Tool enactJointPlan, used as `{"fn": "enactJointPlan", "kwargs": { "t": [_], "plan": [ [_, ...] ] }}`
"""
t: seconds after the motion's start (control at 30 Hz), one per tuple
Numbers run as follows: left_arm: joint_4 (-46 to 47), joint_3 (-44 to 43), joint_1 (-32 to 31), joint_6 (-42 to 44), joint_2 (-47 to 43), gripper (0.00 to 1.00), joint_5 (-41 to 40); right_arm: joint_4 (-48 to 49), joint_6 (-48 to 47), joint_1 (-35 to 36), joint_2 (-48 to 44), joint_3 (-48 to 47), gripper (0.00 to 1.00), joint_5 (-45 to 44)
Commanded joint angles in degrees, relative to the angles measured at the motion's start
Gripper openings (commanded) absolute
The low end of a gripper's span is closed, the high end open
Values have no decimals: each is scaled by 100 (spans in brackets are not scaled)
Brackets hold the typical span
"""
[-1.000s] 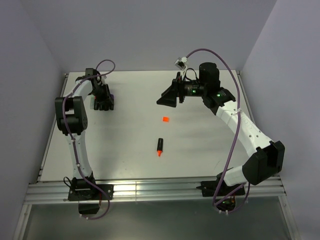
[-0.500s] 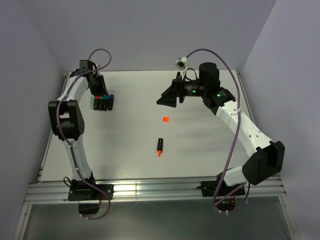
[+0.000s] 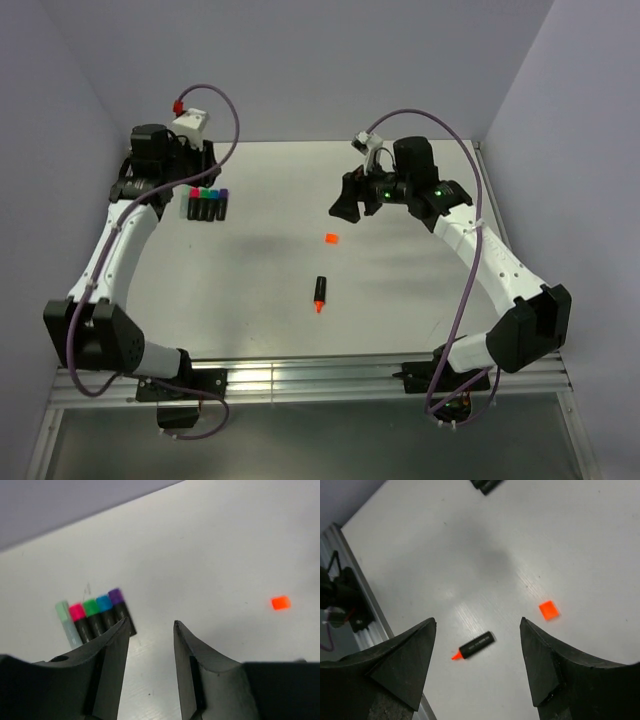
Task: Insert the pens into the pen caps
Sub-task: Pick up the pen from the center of the board.
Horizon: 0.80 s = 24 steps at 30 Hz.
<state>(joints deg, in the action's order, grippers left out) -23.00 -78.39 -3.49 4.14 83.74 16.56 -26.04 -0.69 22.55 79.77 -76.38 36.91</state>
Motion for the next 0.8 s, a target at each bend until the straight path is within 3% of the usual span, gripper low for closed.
{"fn": "enactJointPlan", "kwargs": {
  "t": [0.0,0.03,0.07,0.1,0.13,0.2,0.3,0.4,0.6,0.77],
  "plan": [
    [-140,324,-547,1463,-323,46,872,-419,-668,-101,-391,386,76,-546],
    [-404,577,-635,2450,-472,47,1493,-480,-739,-180,-453,509,78,-396],
    [-1242,684,-784,3095,-534,47,1865,-568,-809,-293,-471,649,80,-186],
    [-1746,806,-863,4685,-622,49,2182,-673,-932,-582,-436,668,83,95],
    [-2334,843,-934,5484,-623,51,2524,-909,-1003,-733,-401,668,84,176],
    [-3031,895,-1363,6795,-544,52,2362,-1139,-1213,-996,-296,624,85,203],
    [-3324,669,-2040,7739,-159,51,1923,-1280,-1302,-1410,-374,685,85,238],
    [-3482,361,-2594,9388,394,52,1553,-1316,-1346,-1691,-453,677,85,256],
    [-3624,78,-3772,10983,1327,59,772,-1781,-1469,-2472,-269,387,85,651],
    [-3228,-27,-4545,11389,1820,59,182,-1940,-1601,-2913,-365,545,85,827]
  ]
}}
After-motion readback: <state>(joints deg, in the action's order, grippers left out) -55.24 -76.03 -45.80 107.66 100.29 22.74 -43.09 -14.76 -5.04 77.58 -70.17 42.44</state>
